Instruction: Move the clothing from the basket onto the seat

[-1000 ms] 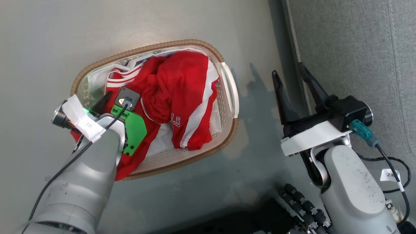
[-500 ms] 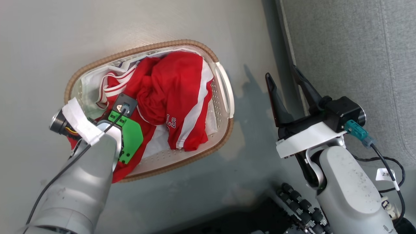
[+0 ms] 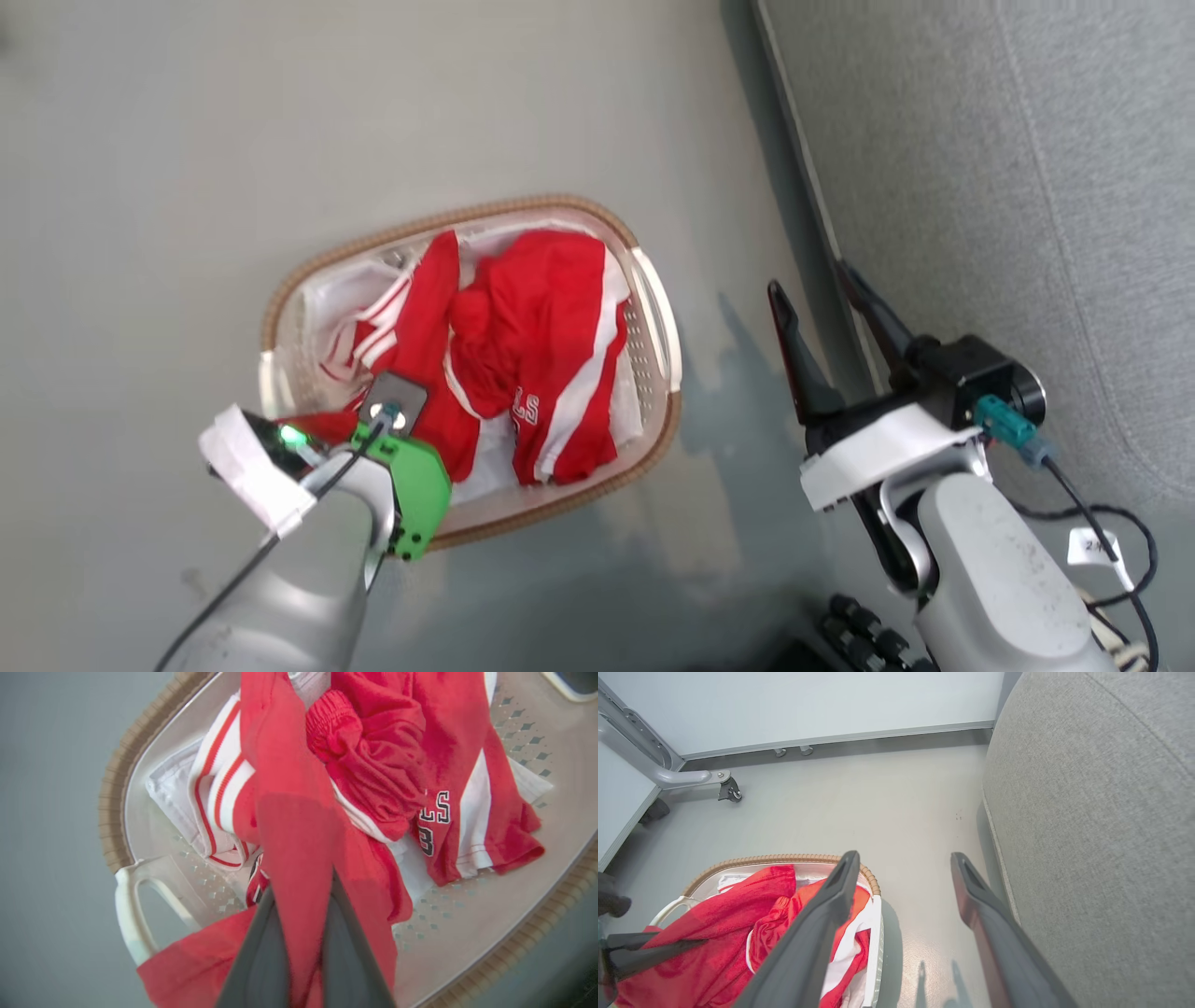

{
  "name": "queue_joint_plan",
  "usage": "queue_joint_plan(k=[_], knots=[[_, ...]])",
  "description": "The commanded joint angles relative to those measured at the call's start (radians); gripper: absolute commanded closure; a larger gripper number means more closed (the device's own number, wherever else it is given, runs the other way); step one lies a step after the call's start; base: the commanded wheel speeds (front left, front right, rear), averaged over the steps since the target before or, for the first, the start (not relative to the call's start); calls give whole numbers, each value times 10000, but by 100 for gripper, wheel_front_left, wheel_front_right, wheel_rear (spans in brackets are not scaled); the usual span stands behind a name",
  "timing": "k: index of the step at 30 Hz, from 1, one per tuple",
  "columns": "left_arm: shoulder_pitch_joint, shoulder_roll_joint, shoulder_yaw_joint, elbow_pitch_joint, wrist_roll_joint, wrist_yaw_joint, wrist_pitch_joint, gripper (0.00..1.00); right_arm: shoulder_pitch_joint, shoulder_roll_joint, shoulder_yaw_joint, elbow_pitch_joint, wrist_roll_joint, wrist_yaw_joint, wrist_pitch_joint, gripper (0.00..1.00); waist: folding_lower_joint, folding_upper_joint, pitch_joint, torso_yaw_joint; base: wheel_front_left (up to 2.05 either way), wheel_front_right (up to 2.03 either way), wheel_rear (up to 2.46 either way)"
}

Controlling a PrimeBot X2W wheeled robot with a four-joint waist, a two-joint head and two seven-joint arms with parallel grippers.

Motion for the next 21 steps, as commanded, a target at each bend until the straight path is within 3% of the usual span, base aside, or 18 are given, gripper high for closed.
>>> queue_joint_plan(k=[1, 12, 21], knots=[[253, 15, 11, -56, -129, -69, -133, 100, 210, -42, -77, 76, -74, -3, -43, 0, 0, 0, -1079, 468, 0, 0, 0], [1764, -24, -507, -1230, -1308, -374, -513, 100, 1137, -46, -395, 313, -355, -3, -43, 0, 0, 0, -2958, 1117, 0, 0, 0], [2886, -18, -530, -3143, -2125, -49, -510, 100, 1858, -46, -663, 248, -472, -3, -43, 0, 0, 0, -4082, 1445, 0, 0, 0]])
